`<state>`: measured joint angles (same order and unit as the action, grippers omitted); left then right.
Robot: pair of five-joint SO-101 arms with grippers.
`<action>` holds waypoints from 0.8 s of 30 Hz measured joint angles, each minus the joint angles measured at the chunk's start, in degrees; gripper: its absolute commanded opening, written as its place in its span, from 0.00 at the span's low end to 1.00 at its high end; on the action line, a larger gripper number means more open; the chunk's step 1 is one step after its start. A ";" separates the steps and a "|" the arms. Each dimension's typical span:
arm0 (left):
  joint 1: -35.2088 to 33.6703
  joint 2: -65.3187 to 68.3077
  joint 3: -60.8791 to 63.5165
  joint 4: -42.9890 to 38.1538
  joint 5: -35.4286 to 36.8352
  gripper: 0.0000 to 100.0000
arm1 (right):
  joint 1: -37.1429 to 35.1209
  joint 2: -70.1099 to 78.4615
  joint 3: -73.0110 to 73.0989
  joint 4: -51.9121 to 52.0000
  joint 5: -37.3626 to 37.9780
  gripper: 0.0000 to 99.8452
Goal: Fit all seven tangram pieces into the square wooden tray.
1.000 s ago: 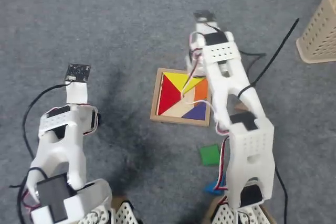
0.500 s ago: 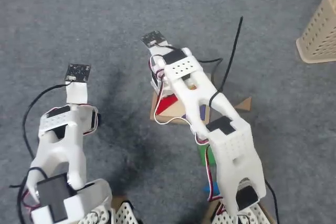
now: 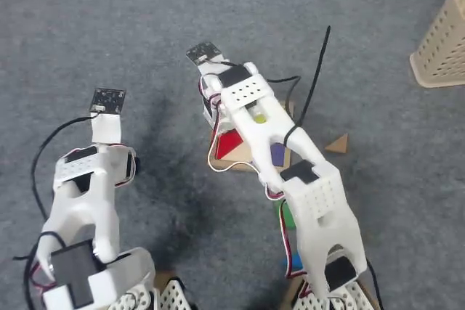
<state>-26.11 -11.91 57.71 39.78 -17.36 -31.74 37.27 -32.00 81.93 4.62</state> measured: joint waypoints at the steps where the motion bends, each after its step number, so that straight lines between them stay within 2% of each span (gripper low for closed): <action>1: 0.00 0.00 0.00 0.00 0.00 0.18 | 1.41 -2.81 -1.67 2.37 0.35 0.04; 4: 0.00 0.00 0.00 0.00 0.00 0.18 | 6.77 -12.40 -5.80 10.20 1.93 0.05; 6: 0.00 0.00 0.00 0.00 0.00 0.18 | 10.20 -18.29 -6.51 14.15 3.87 0.09; 11: 0.00 0.00 0.00 0.00 0.00 0.18 | 19.25 -22.33 -0.53 17.32 7.03 0.16; 17: 0.00 0.00 0.00 0.00 0.00 0.18 | 29.54 -17.76 18.02 7.03 4.13 0.17; 24: 0.00 0.00 0.00 0.00 0.00 0.18 | 35.87 -6.51 19.96 -1.05 -2.46 0.17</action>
<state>-26.11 -11.91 57.71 39.78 -17.36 4.13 30.77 -12.04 80.88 2.15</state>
